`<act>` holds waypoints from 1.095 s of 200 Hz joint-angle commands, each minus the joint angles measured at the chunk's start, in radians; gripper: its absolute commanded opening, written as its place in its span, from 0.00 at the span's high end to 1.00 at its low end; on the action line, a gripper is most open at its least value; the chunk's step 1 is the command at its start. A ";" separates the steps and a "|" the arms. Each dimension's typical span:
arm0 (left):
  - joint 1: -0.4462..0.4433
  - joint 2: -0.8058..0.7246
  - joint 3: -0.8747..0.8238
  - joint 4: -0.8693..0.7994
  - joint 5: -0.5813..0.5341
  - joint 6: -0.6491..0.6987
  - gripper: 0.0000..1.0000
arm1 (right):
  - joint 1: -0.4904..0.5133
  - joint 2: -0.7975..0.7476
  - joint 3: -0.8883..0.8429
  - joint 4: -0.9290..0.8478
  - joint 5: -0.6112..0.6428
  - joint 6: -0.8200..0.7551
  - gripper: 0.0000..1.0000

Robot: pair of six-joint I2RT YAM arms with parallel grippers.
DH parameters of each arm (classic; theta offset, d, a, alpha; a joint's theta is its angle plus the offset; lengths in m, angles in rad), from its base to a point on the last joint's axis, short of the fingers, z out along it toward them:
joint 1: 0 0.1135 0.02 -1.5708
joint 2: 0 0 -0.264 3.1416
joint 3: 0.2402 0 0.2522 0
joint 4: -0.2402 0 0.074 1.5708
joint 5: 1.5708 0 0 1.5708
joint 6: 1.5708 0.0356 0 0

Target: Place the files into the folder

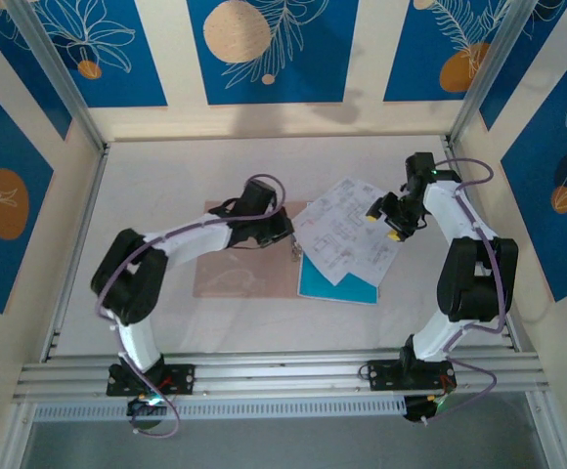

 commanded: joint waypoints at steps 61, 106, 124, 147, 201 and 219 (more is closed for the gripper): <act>0.096 -0.327 -0.336 -0.102 -0.186 -0.074 1.00 | 0.140 0.037 -0.013 0.062 -0.123 0.059 0.37; 0.108 -0.437 -0.399 -0.230 -0.283 -0.098 1.00 | 0.226 0.119 0.018 0.102 -0.166 0.090 0.39; 0.113 -0.461 -0.413 -0.277 -0.307 -0.095 1.00 | 0.254 0.155 0.035 0.114 -0.184 0.100 0.40; 0.112 -0.484 -0.429 -0.318 -0.324 -0.098 1.00 | 0.274 0.197 0.047 0.136 -0.216 0.122 0.42; 0.113 -0.514 -0.463 -0.345 -0.330 -0.105 1.00 | 0.318 0.286 0.090 0.182 -0.258 0.160 0.42; 0.112 -0.509 -0.468 -0.323 -0.310 -0.098 1.00 | 0.332 0.313 0.105 0.196 -0.276 0.172 0.43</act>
